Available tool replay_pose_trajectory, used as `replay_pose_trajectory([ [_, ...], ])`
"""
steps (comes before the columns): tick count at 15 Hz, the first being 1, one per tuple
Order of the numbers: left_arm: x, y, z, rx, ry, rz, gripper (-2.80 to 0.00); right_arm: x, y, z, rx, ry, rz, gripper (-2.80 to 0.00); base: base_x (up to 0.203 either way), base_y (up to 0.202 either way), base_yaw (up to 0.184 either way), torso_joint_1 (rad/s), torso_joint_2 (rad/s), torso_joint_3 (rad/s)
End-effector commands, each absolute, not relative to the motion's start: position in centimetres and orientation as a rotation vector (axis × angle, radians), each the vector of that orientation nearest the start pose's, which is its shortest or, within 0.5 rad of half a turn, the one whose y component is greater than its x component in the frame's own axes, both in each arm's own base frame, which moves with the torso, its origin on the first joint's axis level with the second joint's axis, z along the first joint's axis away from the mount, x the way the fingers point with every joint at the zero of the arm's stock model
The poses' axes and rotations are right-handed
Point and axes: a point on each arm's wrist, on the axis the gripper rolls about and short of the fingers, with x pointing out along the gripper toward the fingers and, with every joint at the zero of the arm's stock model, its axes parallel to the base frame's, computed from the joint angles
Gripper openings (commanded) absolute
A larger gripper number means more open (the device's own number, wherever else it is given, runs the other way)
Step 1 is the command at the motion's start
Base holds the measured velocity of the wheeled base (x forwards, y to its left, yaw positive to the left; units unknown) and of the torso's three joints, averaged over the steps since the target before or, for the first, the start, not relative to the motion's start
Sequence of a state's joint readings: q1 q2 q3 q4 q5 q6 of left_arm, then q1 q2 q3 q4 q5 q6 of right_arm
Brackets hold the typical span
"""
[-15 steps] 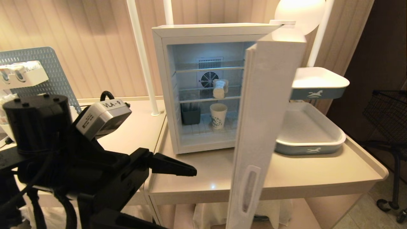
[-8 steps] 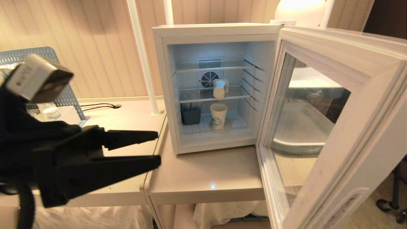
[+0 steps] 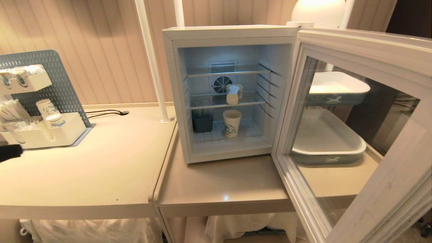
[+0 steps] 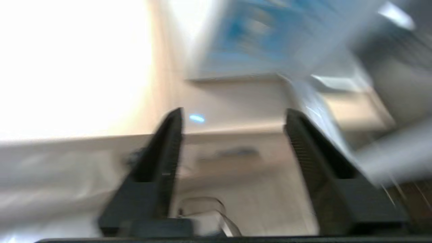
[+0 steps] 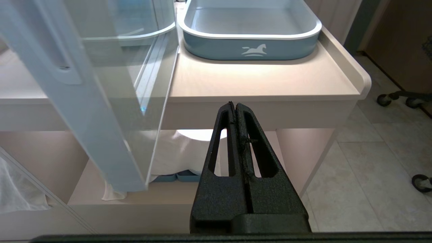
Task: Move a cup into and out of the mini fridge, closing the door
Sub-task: Take the yoghurt out of the freezer
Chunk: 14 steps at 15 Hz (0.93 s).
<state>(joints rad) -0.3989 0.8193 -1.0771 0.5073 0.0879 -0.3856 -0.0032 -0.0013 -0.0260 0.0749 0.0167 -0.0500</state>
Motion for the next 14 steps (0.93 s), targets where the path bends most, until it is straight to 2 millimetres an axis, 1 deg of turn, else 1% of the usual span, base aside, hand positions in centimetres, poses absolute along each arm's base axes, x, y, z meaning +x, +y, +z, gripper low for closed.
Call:
replay_pose_trajectory([
  [1,2.3,-0.3,30.9,-0.353,0.233,-0.098,-2.80,-2.5,0.0,7.5,-0.050,0.049,0.016,-2.80,0.000,0.000,0.000,0.000,0.00,0.000],
  [2,1.3,0.1,30.6,-0.368,0.213,-0.041,-2.80,-2.5,0.0,7.5,-0.050,0.049,0.017,-2.80,0.000,0.000,0.000,0.000,0.00,0.000],
  [4,-2.1,0.8,29.8,-0.389,0.164,0.004,-2.80,-2.5,0.0,7.5,-0.050,0.049,0.014,-2.80,0.000,0.000,0.000,0.000,0.00,0.000],
  [7,-7.3,0.8,27.5,-0.404,0.111,0.024,-2.80,-2.5,0.0,7.5,-0.050,0.049,0.015,-2.80,0.000,0.000,0.000,0.000,0.00,0.000],
  [9,-10.8,0.2,25.5,-0.372,0.059,-0.046,-2.80,-2.5,0.0,7.5,-0.050,0.049,0.015,-2.80,0.000,0.000,0.000,0.000,0.00,0.000],
  [11,-14.2,-0.2,22.8,-0.292,0.004,-0.130,-2.80,-2.5,0.0,7.5,-0.047,0.047,0.013,-2.80,0.000,0.000,0.000,0.000,0.00,0.000],
  [12,-15.5,-0.3,21.4,-0.249,-0.037,-0.156,-2.80,-2.5,0.0,7.5,-0.049,0.049,0.015,-2.80,0.000,0.000,0.000,0.000,0.00,0.000],
  [13,-16.4,-0.4,20.1,-0.196,-0.052,-0.176,-2.80,-2.5,0.0,7.5,-0.050,0.049,0.015,-2.80,0.000,0.000,0.000,0.000,0.00,0.000],
  [14,-17.0,-0.4,19.1,-0.169,-0.001,-0.162,-2.80,-2.5,0.0,7.5,-0.050,0.049,0.017,-2.80,0.000,0.000,0.000,0.000,0.00,0.000],
])
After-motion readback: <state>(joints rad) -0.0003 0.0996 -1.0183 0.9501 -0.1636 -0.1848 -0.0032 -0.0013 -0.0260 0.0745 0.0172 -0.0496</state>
